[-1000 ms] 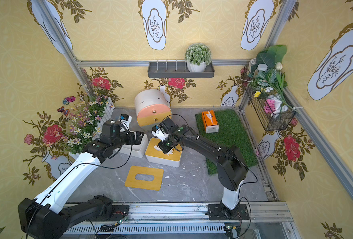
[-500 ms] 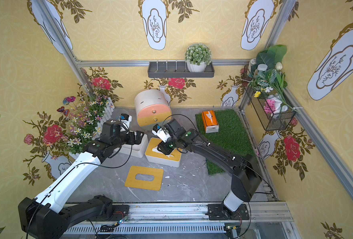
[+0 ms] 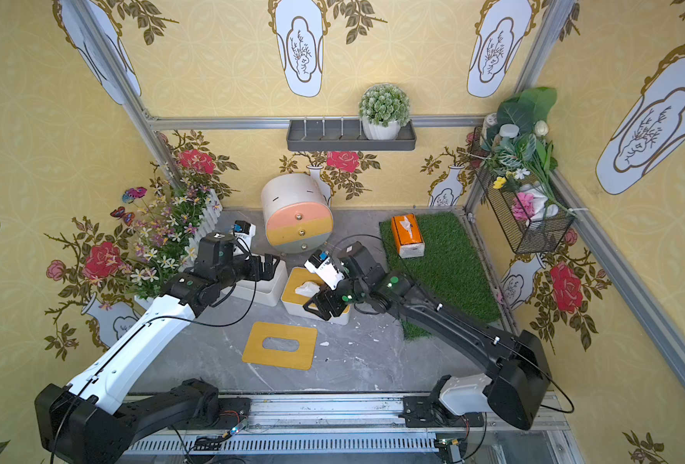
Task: Put the tissue paper into the tissue box
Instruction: Move the tissue box to the center of the board.
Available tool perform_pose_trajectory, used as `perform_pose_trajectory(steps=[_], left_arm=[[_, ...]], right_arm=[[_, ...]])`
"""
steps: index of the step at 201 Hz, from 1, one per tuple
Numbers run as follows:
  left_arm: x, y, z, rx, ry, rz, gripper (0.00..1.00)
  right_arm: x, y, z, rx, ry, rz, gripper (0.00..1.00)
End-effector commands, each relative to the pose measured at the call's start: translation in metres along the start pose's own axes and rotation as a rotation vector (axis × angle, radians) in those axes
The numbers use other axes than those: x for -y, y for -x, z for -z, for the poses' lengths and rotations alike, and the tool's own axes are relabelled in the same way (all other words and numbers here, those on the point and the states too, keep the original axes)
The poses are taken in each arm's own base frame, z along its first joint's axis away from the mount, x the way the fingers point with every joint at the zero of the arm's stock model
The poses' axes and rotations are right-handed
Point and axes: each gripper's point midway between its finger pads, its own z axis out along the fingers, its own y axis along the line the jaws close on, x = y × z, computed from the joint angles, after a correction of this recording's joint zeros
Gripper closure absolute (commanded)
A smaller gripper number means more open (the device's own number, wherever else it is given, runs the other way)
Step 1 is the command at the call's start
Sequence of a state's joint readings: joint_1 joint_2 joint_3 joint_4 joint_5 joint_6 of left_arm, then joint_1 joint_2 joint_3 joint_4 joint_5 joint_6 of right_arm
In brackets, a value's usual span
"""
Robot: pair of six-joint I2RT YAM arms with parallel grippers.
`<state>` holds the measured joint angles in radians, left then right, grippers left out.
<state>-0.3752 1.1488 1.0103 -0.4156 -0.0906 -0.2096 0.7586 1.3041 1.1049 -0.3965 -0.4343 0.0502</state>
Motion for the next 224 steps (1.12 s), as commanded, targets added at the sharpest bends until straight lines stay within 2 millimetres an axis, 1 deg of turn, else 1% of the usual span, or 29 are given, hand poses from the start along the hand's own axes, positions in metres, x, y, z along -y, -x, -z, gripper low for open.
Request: perform_pose_trajectory(steps=[1, 20, 30, 42, 66, 88, 109, 125, 138, 154, 182, 224], left_arm=[[0.002, 0.003, 0.0, 0.016, -0.008, -0.011, 0.0], [-0.001, 0.005, 0.003, 0.033, 0.007, -0.01, 0.0], [-0.003, 0.007, 0.006, 0.049, 0.016, -0.009, 0.0], [-0.006, 0.01, 0.01, 0.075, 0.034, -0.008, 0.0], [-0.013, 0.016, 0.021, 0.131, 0.073, -0.005, 0.0], [-0.019, 0.02, 0.033, 0.19, 0.102, 0.0, 0.0], [-0.021, 0.024, 0.043, 0.241, 0.114, 0.004, 0.0], [-0.021, 0.025, 0.047, 0.257, 0.112, 0.001, 0.0], [-0.021, 0.026, 0.047, 0.26, 0.112, 0.0, 0.0], [-0.02, 0.025, 0.046, 0.253, 0.105, -0.003, 0.0], [-0.018, 0.025, 0.045, 0.245, 0.096, -0.004, 0.0], [-0.017, 0.025, 0.044, 0.242, 0.089, -0.006, 0.0]], right_arm=[[-0.042, 0.009, 0.002, 0.105, 0.126, 0.02, 0.11], [-0.066, 0.001, -0.007, 0.119, 0.165, 0.035, 0.06], [-0.075, -0.004, -0.016, 0.117, 0.182, 0.035, 0.04], [-0.08, -0.01, -0.031, 0.104, 0.187, 0.034, 0.03], [-0.079, -0.019, -0.063, 0.076, 0.177, 0.004, 0.03], [-0.073, -0.019, -0.088, 0.084, 0.176, -0.044, 0.02], [-0.062, -0.021, -0.111, 0.095, 0.153, -0.086, 0.02], [-0.054, -0.023, -0.125, 0.101, 0.144, -0.11, 0.02], [-0.042, -0.027, -0.136, 0.098, 0.125, -0.145, 0.02], [-0.024, -0.031, -0.144, 0.101, 0.103, -0.191, 0.02], [0.005, -0.036, -0.147, 0.114, 0.055, -0.238, 0.03], [0.05, -0.04, -0.135, 0.139, -0.023, -0.274, 0.03]])
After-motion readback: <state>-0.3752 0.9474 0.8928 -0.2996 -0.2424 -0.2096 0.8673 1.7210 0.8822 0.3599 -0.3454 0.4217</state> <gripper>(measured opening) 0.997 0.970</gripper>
